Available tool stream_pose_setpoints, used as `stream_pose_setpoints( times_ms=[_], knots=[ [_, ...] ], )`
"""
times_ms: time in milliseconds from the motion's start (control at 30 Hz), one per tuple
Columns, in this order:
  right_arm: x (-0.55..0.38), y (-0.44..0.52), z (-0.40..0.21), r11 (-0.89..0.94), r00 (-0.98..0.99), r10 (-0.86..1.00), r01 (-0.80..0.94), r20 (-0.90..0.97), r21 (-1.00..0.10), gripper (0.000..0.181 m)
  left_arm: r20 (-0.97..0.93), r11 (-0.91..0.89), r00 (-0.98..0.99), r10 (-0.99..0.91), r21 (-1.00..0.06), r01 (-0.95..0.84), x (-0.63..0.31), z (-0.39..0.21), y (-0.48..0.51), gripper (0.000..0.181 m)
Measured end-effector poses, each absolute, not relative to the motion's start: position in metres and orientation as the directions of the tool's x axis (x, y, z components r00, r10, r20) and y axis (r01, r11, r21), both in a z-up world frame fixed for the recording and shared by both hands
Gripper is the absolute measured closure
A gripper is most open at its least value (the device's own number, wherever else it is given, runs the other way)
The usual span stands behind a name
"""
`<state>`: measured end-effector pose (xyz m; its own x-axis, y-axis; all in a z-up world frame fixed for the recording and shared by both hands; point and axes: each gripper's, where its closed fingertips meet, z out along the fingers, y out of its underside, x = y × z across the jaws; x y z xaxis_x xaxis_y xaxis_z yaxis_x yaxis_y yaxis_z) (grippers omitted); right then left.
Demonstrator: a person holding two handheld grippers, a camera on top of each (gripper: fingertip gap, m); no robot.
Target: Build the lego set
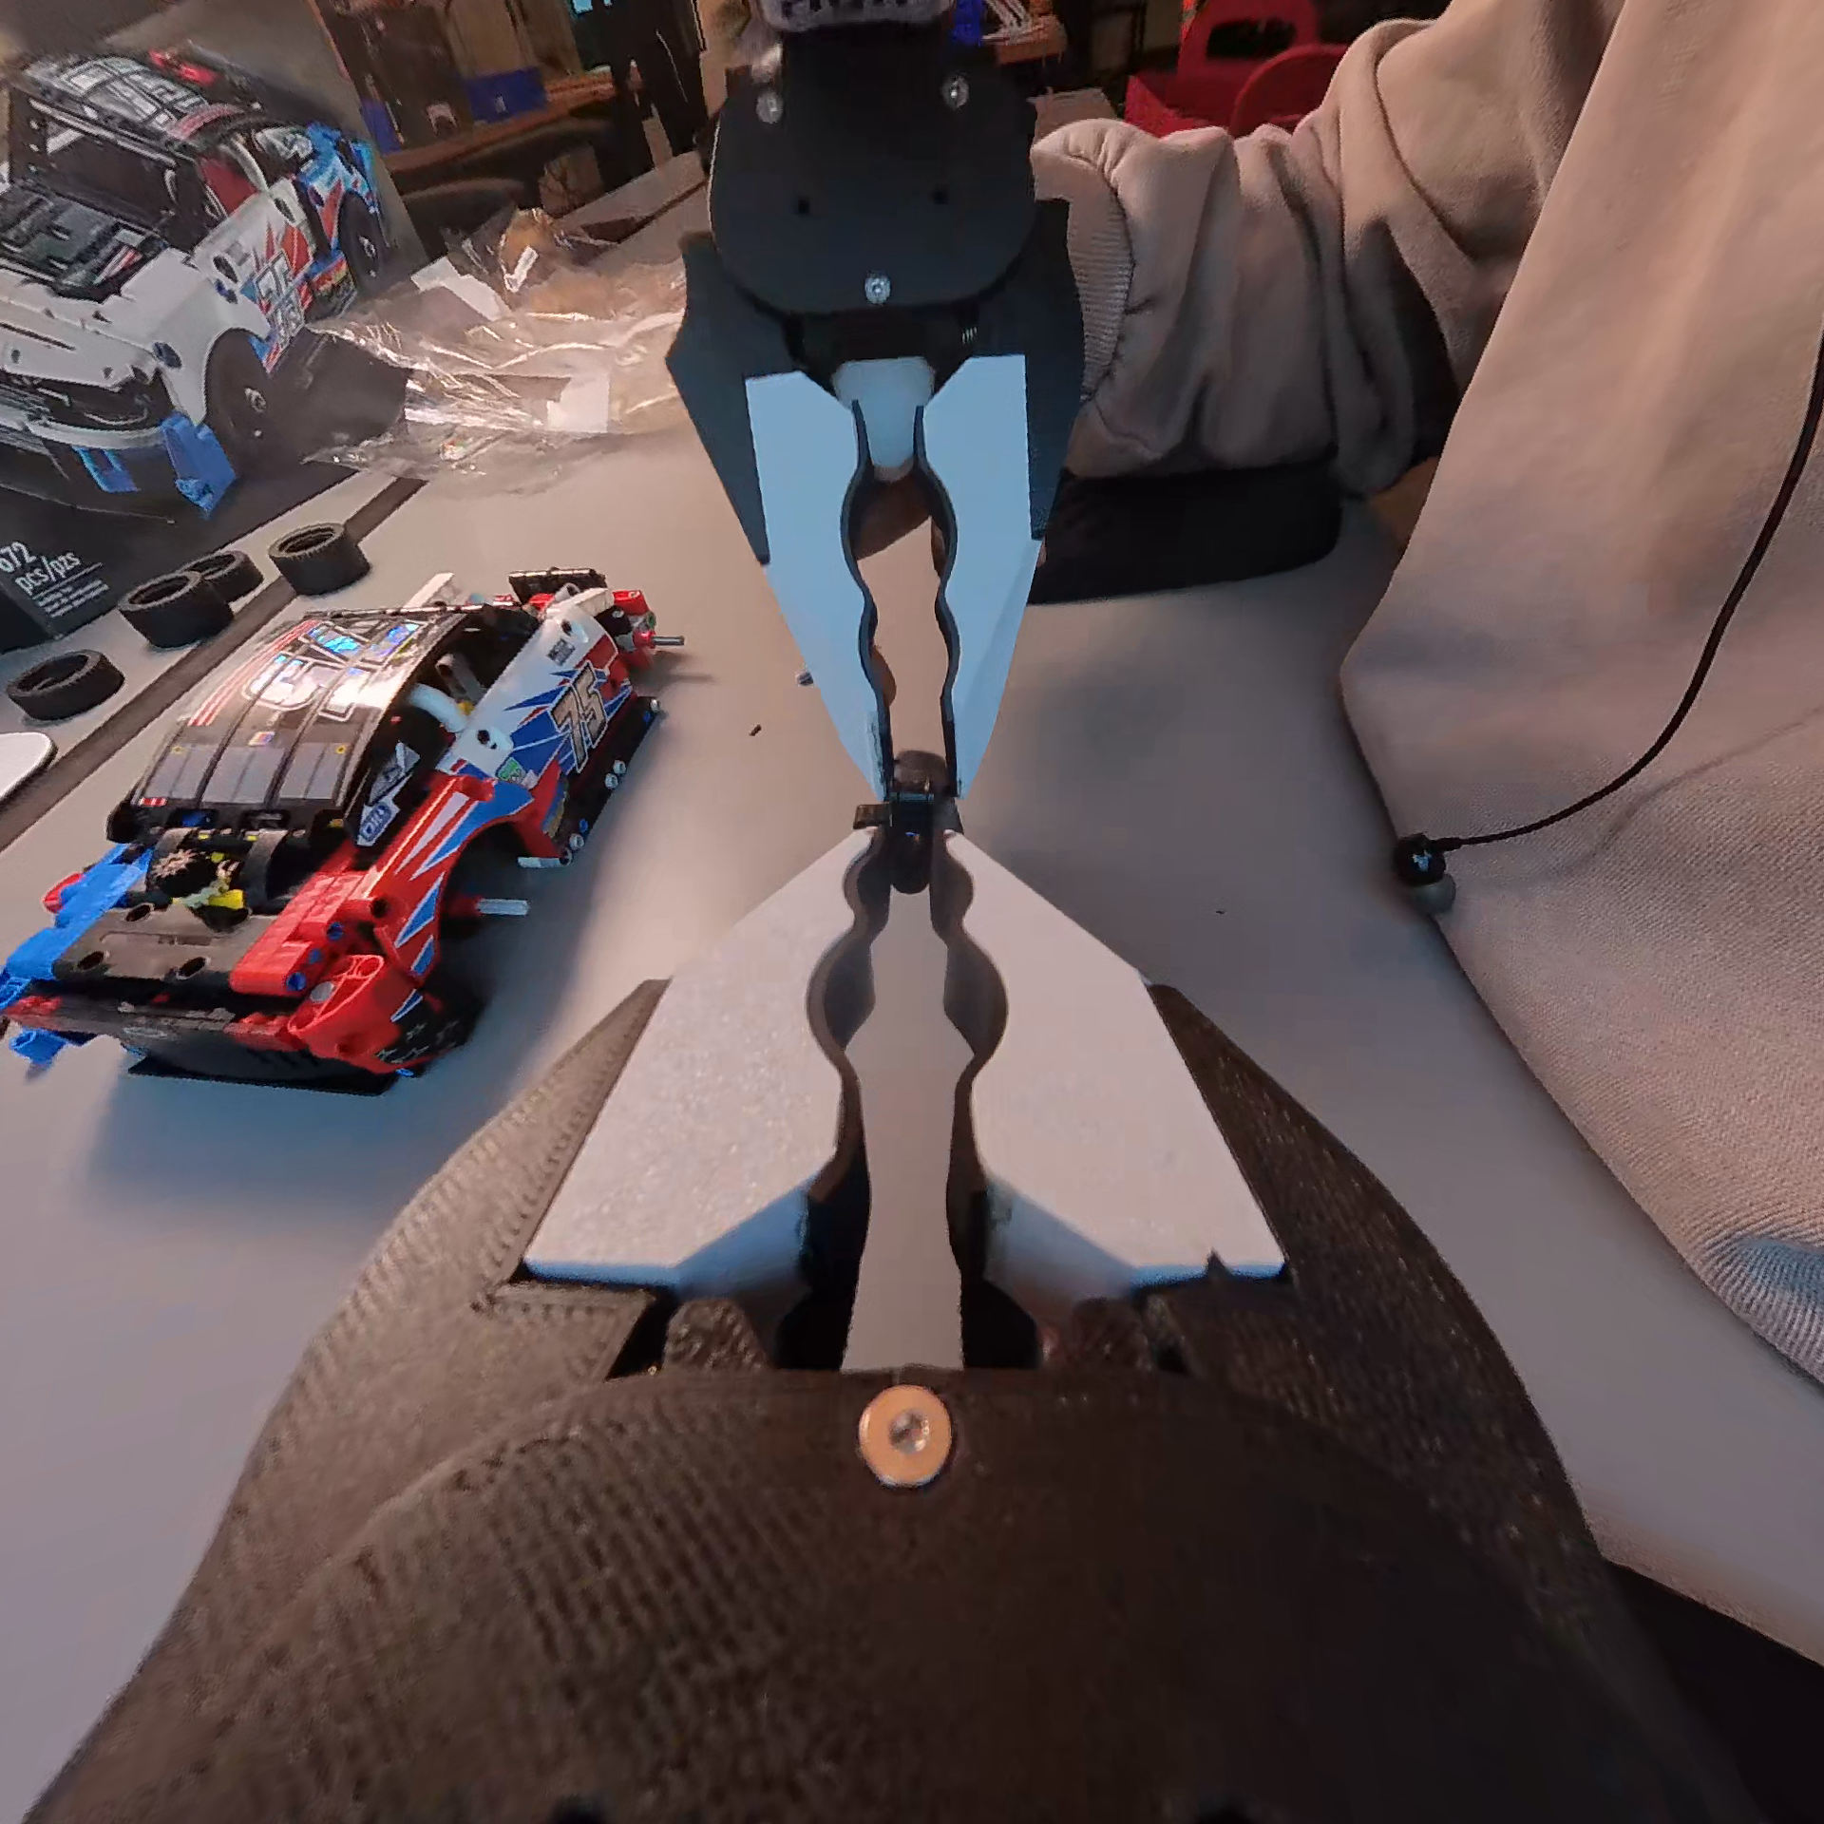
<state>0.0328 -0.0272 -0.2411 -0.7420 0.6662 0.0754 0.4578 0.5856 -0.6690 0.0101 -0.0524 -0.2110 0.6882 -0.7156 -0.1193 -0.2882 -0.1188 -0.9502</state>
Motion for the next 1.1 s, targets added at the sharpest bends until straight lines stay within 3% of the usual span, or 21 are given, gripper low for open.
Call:
stream_pose_setpoints(
  times_ms=[233,767,1100],
  knots=[
    [0.04,-0.03,-0.257,0.577,-0.751,0.659,0.464,0.047,-0.672,0.17,-0.171,-0.166,0.668,-0.724,-0.897,-0.41,0.013,-0.231,-0.053,0.175],
    [0.051,-0.034,-0.276,0.511,-0.703,0.71,0.478,0.038,-0.714,0.17,-0.109,-0.261,0.636,-0.764,-0.85,-0.458,0.023,-0.261,-0.056,0.176],
    [0.048,-0.034,-0.233,0.317,-0.721,0.693,0.274,0.024,-0.908,0.169,-0.028,-0.083,0.628,-0.778,-0.986,-0.147,0.029,-0.199,-0.057,0.175]
  ],
)
